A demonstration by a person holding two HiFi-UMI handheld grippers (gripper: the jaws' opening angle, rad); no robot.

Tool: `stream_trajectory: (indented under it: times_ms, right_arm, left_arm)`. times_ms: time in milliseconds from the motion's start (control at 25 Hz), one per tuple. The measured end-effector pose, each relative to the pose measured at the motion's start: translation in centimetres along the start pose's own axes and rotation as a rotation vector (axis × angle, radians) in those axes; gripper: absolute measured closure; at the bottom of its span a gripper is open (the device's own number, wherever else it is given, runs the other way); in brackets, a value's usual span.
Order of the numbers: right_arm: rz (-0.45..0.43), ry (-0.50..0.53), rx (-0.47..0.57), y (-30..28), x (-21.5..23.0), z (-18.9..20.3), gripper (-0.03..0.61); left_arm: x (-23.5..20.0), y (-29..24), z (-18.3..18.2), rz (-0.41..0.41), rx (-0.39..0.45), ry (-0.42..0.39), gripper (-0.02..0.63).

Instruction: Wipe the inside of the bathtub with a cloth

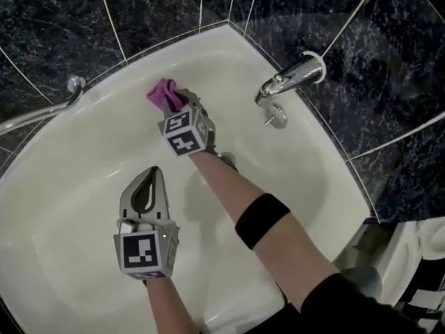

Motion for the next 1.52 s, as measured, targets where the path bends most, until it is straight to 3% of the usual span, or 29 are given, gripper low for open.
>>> stream_trajectory:
  times_ms: [440, 720, 840, 1280, 1520]
  right_arm:
    - [0.081, -0.030, 0.094, -2.5, 3.2, -0.2, 0.503]
    - [0.355, -0.257, 0.147, -0.2, 14.6, -0.5, 0.506]
    - [0.406, -0.255, 0.153, 1.0, 17.6, -0.4, 0.506]
    - [0.555, -0.240, 0.190, 5.9, 19.6, -0.3, 0.508]
    - [0.592, -0.243, 0.181, 6.6, 19.9, 0.2, 0.508]
  left_arm:
    - [-0.3, -0.4, 0.3, 0.002, -0.012, -0.018, 0.616]
    - [0.3, -0.6, 0.3, 0.011, -0.027, -0.037, 0.616]
    - [0.5, -0.8, 0.4, 0.020, -0.029, -0.050, 0.616]
    - [0.7, -0.9, 0.3, 0.026, -0.030, -0.058, 0.616]
    - [0.7, -0.8, 0.1, 0.021, -0.019, -0.047, 0.617]
Point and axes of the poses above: the fingertips, and each gripper's own axes: y backward along the fingers, x to its right, z out of its underside, the point moved 5 cm from there along y, backward along the fingers, and after that the axes turned 13 degrees about -y, right-handed, at the moved point
